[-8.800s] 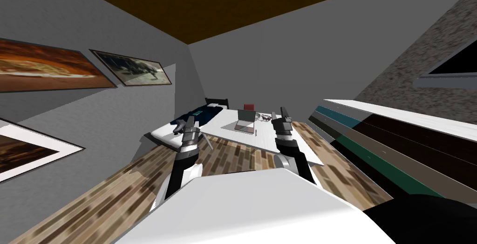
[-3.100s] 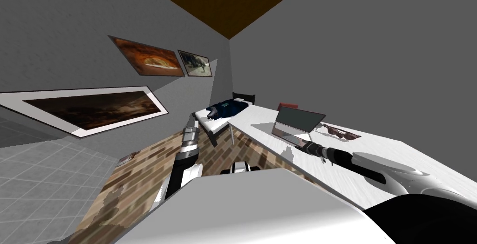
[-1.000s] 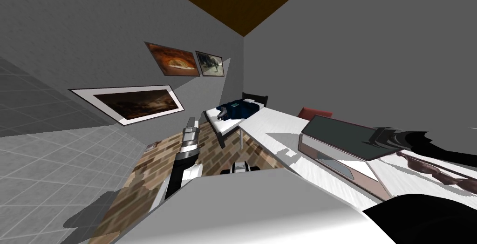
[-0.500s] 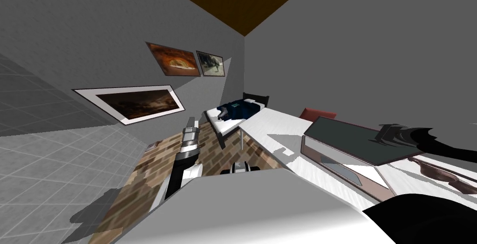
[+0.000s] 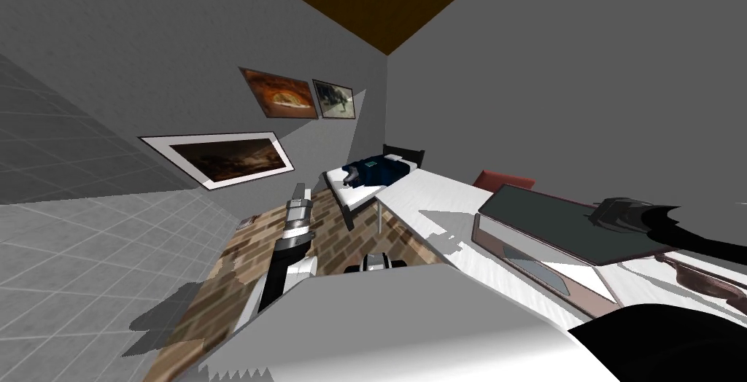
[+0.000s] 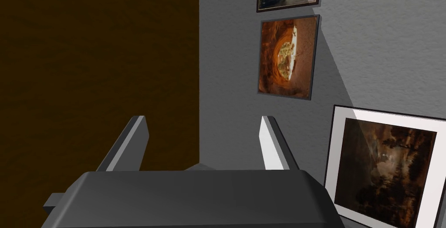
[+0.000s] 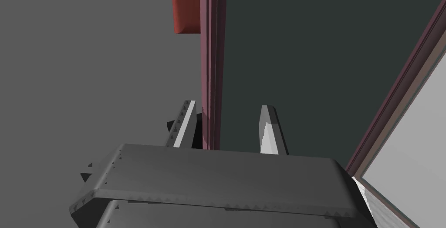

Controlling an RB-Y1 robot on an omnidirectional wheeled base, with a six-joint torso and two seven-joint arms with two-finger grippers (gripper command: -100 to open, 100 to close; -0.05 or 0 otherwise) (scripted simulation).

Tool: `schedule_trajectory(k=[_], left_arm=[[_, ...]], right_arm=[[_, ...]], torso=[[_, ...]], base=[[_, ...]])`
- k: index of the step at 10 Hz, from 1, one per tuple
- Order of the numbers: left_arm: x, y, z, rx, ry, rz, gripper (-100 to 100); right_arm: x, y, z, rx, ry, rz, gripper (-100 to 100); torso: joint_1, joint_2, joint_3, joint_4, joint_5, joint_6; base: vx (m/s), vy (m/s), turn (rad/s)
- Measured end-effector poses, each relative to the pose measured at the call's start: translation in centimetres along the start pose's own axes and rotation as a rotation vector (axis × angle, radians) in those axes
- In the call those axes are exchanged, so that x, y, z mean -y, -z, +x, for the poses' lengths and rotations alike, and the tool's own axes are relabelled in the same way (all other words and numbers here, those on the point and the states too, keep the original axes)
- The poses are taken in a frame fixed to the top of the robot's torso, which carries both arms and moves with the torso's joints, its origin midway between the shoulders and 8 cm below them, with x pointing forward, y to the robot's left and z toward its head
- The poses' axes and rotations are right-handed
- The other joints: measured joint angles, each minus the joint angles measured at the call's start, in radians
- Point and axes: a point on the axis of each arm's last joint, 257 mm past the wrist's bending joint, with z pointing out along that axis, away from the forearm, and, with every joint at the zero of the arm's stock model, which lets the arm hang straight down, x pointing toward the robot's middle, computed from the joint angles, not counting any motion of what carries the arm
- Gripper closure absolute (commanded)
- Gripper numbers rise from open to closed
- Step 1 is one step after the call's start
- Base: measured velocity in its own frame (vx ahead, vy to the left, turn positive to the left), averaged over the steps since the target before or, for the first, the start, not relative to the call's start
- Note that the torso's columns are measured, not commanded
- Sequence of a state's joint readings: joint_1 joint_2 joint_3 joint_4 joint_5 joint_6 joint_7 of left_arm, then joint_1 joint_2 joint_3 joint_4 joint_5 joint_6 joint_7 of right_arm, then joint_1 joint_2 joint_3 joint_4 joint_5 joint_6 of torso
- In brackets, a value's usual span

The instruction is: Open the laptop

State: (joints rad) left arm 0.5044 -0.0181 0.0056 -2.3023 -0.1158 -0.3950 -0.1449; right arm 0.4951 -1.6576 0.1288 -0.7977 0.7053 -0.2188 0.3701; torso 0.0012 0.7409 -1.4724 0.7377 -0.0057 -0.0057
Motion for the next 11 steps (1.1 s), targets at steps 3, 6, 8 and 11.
schedule_trajectory(k=[3, 6, 8, 11], left_arm=[[0.0, 0.0, 0.0, 0.000, 0.000, 0.000, 0], [0.0, 0.0, 0.0, 0.000, 0.000, 0.000, 0], [0.0, 0.0, 0.0, 0.000, 0.000, 0.000, 0], [0.0, 0.0, 0.0, 0.000, 0.000, 0.000, 0]], right_arm=[[0.0, -0.6, 0.5, -0.011, -0.009, 0.065, 100], [-0.3, -1.2, 1.2, -0.032, -0.021, 0.127, 100], [-0.4, -1.4, 1.6, -0.049, -0.026, 0.165, 100], [-0.4, -1.6, 2.2, -0.078, -0.034, 0.222, 100]], torso=[[-0.005, -0.005, -0.004, 0.000, 0.003, 0.007], [-0.005, -0.004, -0.004, 0.000, 0.003, 0.004], [-0.004, -0.004, -0.004, 0.000, 0.003, 0.004], [-0.003, -0.004, -0.004, 0.000, 0.005, 0.005]], base=[[-0.119, 0.048, 0.099], [-0.086, 0.038, 0.082], [-0.089, 0.039, 0.090], [-0.111, 0.041, 0.102]])
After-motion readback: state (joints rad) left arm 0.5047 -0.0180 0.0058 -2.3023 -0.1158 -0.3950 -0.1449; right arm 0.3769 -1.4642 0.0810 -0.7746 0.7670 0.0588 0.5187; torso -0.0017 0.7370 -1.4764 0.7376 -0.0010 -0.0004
